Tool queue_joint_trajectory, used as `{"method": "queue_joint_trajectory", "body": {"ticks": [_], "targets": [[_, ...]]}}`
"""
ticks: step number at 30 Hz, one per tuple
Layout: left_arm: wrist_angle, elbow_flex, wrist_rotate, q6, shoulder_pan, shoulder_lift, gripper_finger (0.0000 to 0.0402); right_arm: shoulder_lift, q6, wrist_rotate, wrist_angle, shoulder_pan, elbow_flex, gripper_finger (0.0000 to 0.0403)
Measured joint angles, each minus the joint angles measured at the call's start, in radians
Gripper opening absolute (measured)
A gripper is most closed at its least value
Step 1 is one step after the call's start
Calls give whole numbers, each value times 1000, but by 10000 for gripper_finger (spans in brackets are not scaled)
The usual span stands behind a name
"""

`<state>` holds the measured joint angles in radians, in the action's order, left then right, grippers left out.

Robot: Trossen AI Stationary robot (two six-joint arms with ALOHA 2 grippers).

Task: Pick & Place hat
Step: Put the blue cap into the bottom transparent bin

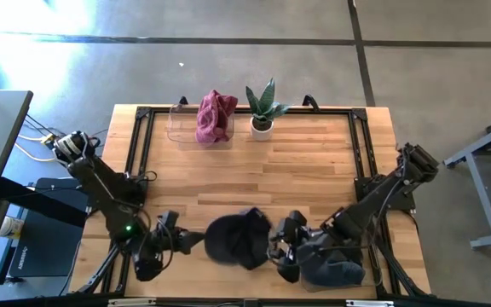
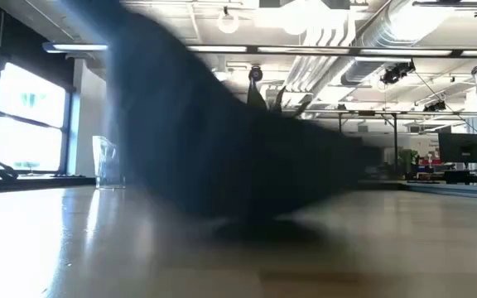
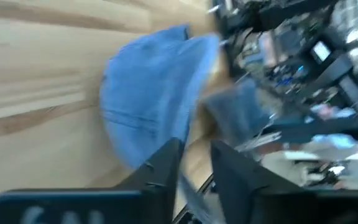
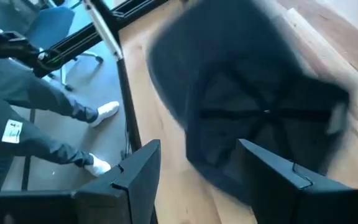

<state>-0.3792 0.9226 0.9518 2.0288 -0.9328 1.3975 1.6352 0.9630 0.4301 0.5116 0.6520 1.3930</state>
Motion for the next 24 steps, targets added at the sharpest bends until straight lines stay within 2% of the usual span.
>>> {"method": "queue_joint_trajectory", "body": {"ticks": [3,6,8,12,16,20,24], "targets": [[-44,0,-85,11,-4,-1,137,0,-1,-32,-1,-35,0,204],[-120,0,-264,3,14,-25,170,0,-1,-78,-7,-57,0,204],[-125,10,-399,-75,44,-40,177,0,0,-104,-8,-59,0,204],[-103,96,-543,-211,58,-40,165,0,-1,-115,-8,-44,0,204],[37,162,-582,-246,7,28,142,0,-2,-89,-8,-22,0,204],[161,171,-646,-218,-7,151,119,0,-2,-10,-8,-3,0,204],[165,171,-681,-157,-3,289,95,0,-3,29,-6,-1,0,204]]}}
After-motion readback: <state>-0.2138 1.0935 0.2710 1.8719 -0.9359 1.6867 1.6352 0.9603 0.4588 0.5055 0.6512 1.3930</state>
